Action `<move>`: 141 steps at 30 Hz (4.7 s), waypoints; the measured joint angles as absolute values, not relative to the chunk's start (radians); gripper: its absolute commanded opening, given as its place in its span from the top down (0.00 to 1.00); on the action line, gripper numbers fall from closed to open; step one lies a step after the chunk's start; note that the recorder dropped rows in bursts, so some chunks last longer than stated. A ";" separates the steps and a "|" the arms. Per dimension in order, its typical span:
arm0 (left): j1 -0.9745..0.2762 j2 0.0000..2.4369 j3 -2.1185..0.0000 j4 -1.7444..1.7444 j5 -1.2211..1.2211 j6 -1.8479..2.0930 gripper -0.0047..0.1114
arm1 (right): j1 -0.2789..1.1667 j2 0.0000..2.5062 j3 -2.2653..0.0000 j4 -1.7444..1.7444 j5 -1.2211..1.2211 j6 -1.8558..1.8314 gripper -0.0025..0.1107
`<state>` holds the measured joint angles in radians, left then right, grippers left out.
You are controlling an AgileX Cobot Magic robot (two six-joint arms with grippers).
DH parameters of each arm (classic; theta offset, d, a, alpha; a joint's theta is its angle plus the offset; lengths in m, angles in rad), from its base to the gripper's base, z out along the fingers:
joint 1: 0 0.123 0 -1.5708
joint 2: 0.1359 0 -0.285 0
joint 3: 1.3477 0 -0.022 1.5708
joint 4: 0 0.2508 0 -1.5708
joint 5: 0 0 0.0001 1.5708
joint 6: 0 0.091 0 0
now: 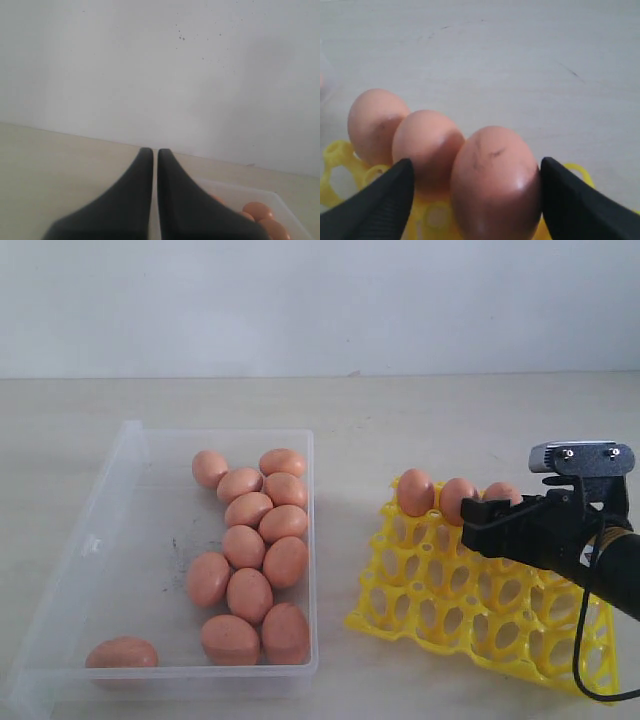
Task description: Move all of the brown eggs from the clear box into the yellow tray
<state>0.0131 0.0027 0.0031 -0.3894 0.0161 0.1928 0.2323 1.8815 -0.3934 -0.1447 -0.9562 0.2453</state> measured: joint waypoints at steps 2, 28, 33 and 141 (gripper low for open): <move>0.013 0.003 0.003 -0.389 0.016 0.193 0.93 | 0.232 1.881 -0.393 -0.145 -0.956 0.245 0.39; 0.013 0.003 0.003 -0.389 0.016 0.193 0.93 | 0.232 1.415 -0.329 -0.182 -0.084 0.393 0.98; 0.013 0.003 0.003 -0.389 0.016 0.193 0.93 | 0.232 1.415 -0.328 -0.184 -0.129 0.379 0.98; 0.013 0.003 0.003 -0.389 0.016 0.193 0.93 | 0.279 0.912 -0.268 -1.052 -1.042 0.573 0.98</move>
<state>0.0131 0.0027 0.0031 -0.3894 0.0161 0.1928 0.2793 0.9119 -0.2680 -1.0524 -1.0423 0.5733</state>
